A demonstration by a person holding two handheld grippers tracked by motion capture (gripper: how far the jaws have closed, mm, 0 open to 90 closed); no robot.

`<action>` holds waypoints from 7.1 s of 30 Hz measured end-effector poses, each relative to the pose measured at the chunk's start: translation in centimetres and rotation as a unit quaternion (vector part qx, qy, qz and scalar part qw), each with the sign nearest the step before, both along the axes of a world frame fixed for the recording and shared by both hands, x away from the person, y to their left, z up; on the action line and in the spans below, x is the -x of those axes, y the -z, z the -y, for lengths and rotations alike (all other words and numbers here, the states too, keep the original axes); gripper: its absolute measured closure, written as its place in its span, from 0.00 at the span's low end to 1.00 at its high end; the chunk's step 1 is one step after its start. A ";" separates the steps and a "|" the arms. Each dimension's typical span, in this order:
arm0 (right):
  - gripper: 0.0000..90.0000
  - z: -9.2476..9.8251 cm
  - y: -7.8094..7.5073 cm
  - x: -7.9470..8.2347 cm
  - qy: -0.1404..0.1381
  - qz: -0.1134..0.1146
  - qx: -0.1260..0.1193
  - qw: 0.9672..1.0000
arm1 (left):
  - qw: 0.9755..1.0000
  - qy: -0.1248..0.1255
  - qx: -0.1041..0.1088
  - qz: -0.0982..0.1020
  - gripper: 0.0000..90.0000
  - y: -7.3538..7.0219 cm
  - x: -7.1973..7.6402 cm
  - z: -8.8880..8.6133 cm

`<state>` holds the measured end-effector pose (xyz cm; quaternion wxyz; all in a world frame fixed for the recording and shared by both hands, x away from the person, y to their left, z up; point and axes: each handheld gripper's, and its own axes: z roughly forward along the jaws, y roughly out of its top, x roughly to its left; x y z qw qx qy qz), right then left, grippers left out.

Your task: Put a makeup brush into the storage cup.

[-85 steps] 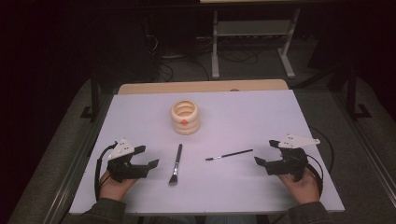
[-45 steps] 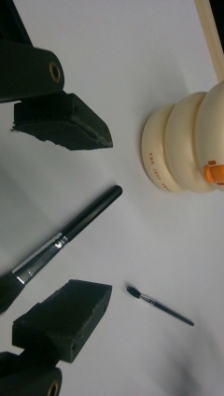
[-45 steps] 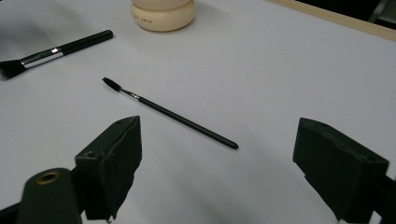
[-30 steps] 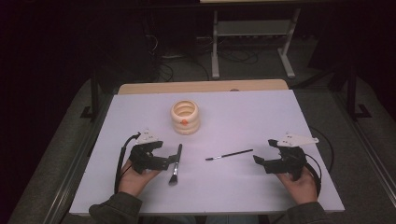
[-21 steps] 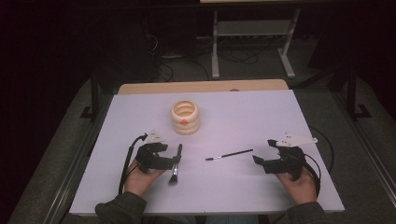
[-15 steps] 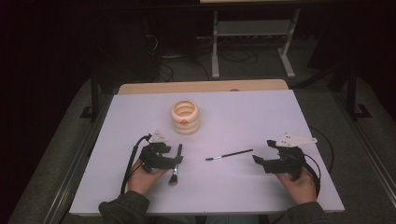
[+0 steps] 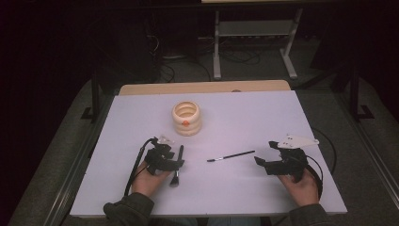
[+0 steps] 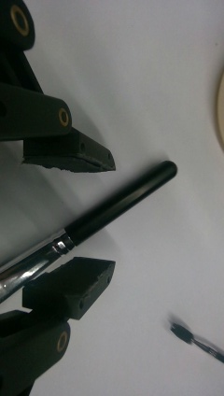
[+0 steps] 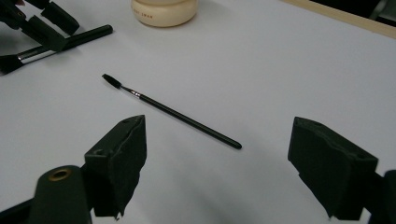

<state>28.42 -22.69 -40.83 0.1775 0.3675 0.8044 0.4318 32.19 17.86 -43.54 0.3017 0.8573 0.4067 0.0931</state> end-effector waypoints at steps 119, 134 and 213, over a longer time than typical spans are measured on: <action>0.86 -18.2 -3.6 -3.7 -0.450 -0.117 0.153 0.872 | 0.932 0.362 0.011 0.031 0.89 -6.6 3.6 3.5; 0.87 -15.4 -3.4 -2.9 -0.426 -0.100 0.128 0.890 | 0.942 0.332 0.045 0.013 0.67 -5.4 3.3 1.2; 0.80 -19.8 -2.7 -0.9 -0.396 -0.036 0.186 0.898 | 0.940 0.340 0.033 -0.015 0.85 -6.6 3.0 1.1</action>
